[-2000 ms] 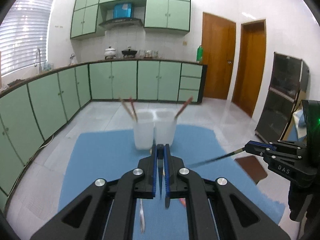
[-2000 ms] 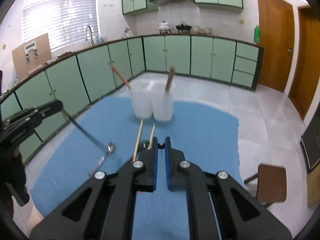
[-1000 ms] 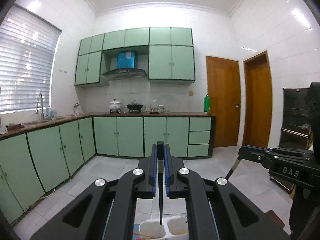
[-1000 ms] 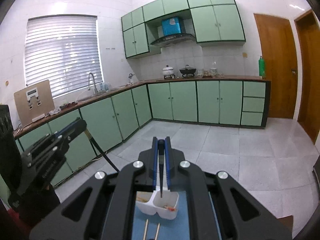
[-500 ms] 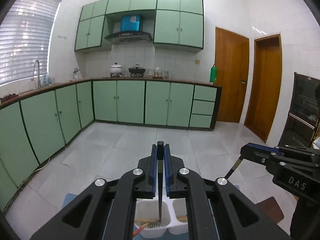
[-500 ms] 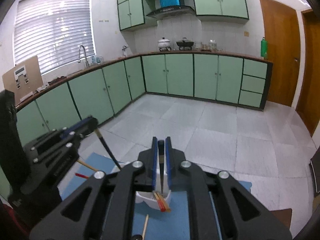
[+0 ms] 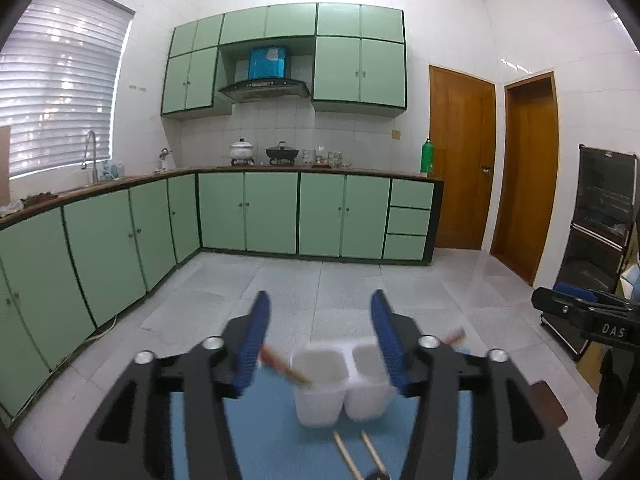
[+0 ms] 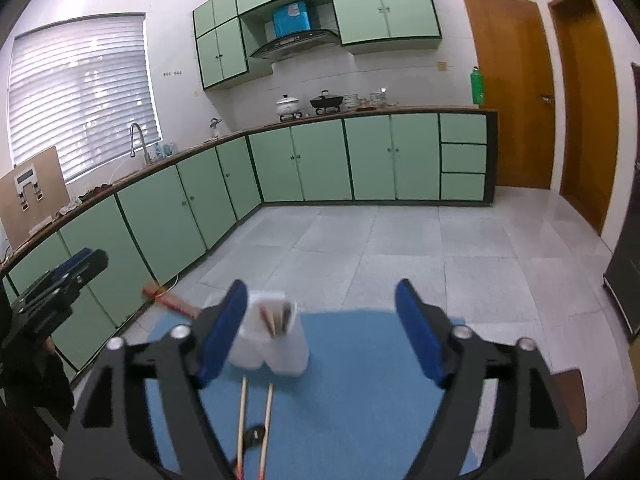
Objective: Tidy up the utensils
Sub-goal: 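Open both grippers and withdraw them from the holder toward the mat, then grasp a red-patterned chopstick with the right gripper while the left grasps another, then carry both red-patterned chopsticks up and insert them into the white holder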
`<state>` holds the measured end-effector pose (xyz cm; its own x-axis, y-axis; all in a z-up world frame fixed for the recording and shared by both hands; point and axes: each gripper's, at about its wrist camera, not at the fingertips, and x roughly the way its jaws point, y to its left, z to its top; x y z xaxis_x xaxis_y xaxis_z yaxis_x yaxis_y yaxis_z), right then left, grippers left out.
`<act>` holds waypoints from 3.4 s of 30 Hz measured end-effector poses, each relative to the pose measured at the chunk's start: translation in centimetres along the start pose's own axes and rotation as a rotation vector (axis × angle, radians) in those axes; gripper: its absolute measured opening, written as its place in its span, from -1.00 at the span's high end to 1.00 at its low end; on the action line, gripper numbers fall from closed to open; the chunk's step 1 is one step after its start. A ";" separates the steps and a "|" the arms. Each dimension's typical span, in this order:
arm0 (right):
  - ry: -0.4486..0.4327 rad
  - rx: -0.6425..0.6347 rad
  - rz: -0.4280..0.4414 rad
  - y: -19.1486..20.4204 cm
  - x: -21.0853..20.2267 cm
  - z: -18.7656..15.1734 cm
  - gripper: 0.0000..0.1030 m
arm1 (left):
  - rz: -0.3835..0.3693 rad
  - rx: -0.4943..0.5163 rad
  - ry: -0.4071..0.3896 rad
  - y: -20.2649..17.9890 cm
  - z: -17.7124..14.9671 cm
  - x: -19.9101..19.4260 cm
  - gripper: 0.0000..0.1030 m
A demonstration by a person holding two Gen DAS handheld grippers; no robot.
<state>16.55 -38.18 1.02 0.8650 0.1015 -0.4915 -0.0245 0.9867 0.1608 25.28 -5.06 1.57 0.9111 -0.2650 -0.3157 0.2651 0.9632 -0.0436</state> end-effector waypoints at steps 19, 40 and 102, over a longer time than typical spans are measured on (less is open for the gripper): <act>0.294 -0.061 -0.007 6.1 -0.5 -21.4 -0.38 | 0.080 0.034 0.403 -1.4 -23.1 -6.4 -0.24; 0.424 -0.103 0.004 9.0 2.9 -24.2 0.74 | 0.141 -0.027 0.436 0.7 -24.8 -7.2 -0.24; 0.229 -0.040 -0.008 1.7 -5.0 -16.9 0.91 | 0.053 -0.046 0.197 -6.8 -14.9 -8.5 0.89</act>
<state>3.74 -34.85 -10.74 0.7289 0.1150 -0.6748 -0.0414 0.9914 0.1242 11.00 -8.70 -9.53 0.8429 -0.2043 -0.4977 0.1994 0.9778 -0.0636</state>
